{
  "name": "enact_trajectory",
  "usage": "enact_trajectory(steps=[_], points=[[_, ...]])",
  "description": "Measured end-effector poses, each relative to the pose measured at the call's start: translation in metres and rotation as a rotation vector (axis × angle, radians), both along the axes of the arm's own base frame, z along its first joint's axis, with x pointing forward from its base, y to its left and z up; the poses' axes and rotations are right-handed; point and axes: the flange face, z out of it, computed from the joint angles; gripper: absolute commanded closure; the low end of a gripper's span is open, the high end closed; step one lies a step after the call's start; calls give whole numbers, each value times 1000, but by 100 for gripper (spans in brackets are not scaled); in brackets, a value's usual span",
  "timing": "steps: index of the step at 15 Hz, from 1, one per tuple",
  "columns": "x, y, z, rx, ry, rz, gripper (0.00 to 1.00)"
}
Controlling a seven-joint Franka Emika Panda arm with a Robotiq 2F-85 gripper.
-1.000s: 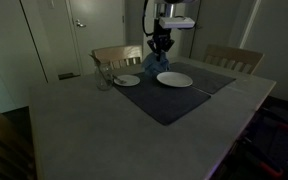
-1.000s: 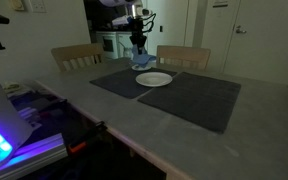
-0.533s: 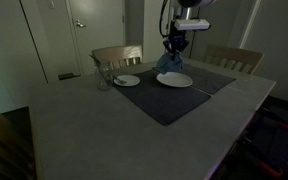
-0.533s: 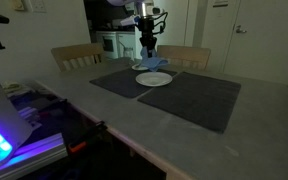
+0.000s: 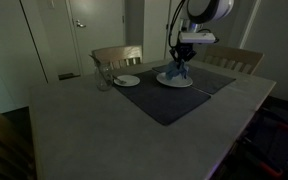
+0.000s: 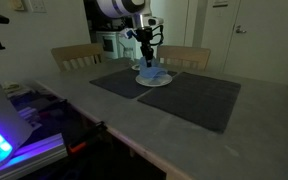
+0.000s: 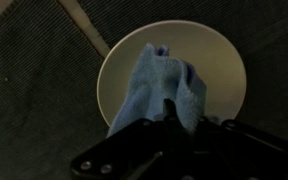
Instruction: Use the blue towel to wipe the plate
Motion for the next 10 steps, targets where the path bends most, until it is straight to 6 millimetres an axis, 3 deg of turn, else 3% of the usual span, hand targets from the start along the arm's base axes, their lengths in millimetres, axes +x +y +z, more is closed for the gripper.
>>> enact_trajectory(steps=[3,4,10], points=[[-8,7,-8,-16,0,-7,98],[-10,9,-10,-23,5,2,93],[-10,10,-10,-23,6,3,93]])
